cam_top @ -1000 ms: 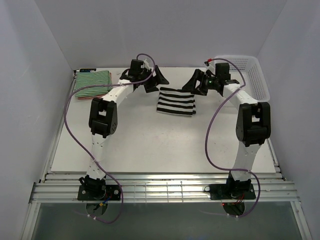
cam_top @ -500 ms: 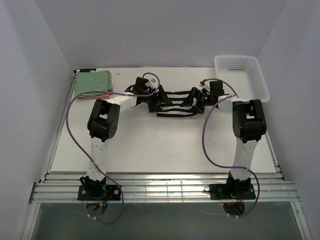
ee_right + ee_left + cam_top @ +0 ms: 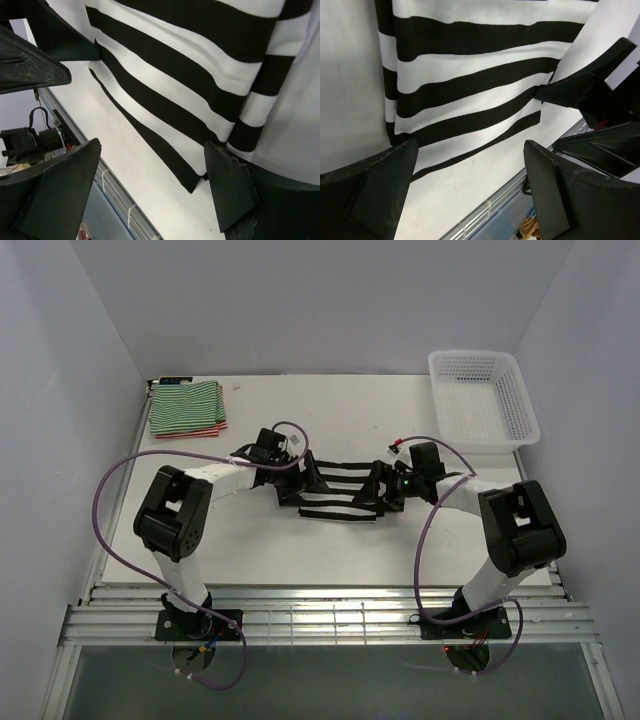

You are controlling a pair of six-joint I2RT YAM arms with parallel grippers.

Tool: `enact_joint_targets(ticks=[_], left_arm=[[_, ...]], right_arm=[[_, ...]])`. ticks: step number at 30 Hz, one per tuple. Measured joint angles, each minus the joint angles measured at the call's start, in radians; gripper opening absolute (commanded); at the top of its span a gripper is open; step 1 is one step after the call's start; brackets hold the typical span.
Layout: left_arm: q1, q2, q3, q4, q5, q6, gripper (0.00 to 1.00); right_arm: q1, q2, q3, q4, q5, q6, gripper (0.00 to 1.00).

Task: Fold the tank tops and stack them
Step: Fold the tank top

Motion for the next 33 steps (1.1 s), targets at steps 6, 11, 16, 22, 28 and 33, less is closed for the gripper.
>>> enact_joint_targets(ticks=[6, 11, 16, 22, 28, 33], left_arm=[[-0.026, -0.193, -0.134, -0.085, -0.077, 0.009, 0.98], [-0.032, -0.293, -0.124, -0.128, -0.144, 0.041, 0.98], [-0.034, -0.255, -0.045, -0.19, -0.241, 0.092, 0.98], [-0.034, -0.135, 0.034, -0.227, -0.328, 0.121, 0.98], [-0.037, -0.026, 0.068, -0.238, -0.362, 0.146, 0.98], [-0.055, -0.004, 0.095, -0.237, -0.377, 0.154, 0.86]], right_arm=[[0.032, -0.166, -0.066, -0.087, 0.058, -0.002, 0.9], [0.03, -0.274, -0.037, -0.153, 0.076, -0.031, 0.9], [0.03, -0.347, 0.006, -0.213, 0.1, -0.077, 0.9], [0.03, -0.376, 0.032, -0.279, 0.136, -0.123, 0.9], [0.027, -0.397, 0.032, -0.327, 0.173, -0.153, 0.9], [0.022, -0.417, 0.032, -0.344, 0.187, -0.163, 0.9]])
